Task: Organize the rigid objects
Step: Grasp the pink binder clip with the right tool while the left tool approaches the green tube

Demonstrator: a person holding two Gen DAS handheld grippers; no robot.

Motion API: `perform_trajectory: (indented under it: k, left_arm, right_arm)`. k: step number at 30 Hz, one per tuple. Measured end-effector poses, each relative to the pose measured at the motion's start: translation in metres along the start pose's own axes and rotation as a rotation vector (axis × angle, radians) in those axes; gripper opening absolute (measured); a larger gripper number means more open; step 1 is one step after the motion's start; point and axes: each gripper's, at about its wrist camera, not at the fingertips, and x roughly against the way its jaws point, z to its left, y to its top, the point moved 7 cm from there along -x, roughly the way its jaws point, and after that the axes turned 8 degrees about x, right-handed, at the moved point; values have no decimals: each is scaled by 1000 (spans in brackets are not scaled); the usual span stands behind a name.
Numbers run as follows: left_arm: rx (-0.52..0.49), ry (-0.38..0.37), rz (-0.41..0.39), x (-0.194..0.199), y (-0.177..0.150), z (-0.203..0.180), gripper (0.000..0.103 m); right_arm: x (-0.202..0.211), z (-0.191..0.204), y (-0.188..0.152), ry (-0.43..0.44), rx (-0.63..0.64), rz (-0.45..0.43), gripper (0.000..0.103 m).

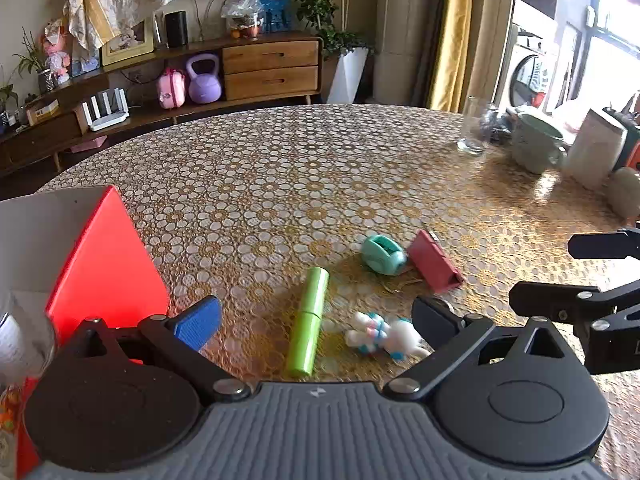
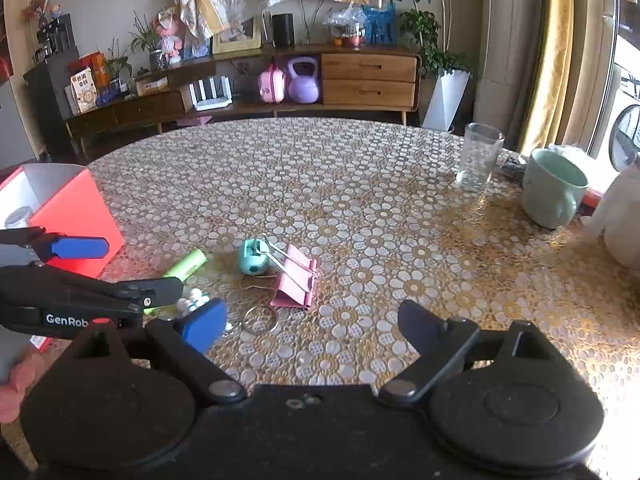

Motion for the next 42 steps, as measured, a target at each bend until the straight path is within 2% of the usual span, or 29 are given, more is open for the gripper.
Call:
perform_trajectory:
  k: [2, 7, 9, 11, 14, 20, 23, 25, 27, 29, 32, 42]
  left_arm:
    - [0, 11, 4, -9, 2, 1, 101]
    - [3, 31, 17, -25, 3, 4, 99]
    - [5, 32, 31, -32, 3, 6, 87]
    - [12, 35, 43, -37, 1, 8, 83]
    - [24, 38, 45, -40, 0, 11, 72]
    - [29, 30, 50, -44, -5, 15, 58]
    - [18, 31, 38, -43, -6, 14, 56]
    - [13, 38, 31, -43, -6, 16, 51]
    - [9, 33, 25, -41, -6, 16, 35]
    - [2, 28, 24, -40, -5, 16, 29]
    - [-16, 18, 23, -40, -6, 13, 16]
    - [5, 10, 27, -31, -3, 13, 16]
  right_arm:
    - [-10, 0, 1, -3, -5, 17, 77]
    - [-31, 0, 2, -9, -11, 33, 73]
    - [-38, 1, 2, -13, -14, 41, 69]
    - [-46, 2, 3, -10, -20, 49, 66]
    - [-56, 3, 4, -13, -30, 55, 58]
    - [-69, 8, 5, -29, -32, 62, 51]
    - [-73, 10, 6, -43, -26, 56, 50]
    - [-74, 13, 7, -38, -27, 54, 44]
    - [-74, 16, 8, -35, -18, 53, 37]
    - [-72, 21, 9, -36, 0, 52, 31]
    - [-72, 22, 9, -47, -2, 48, 31]
    - [-54, 13, 9, -37, -52, 40, 31]
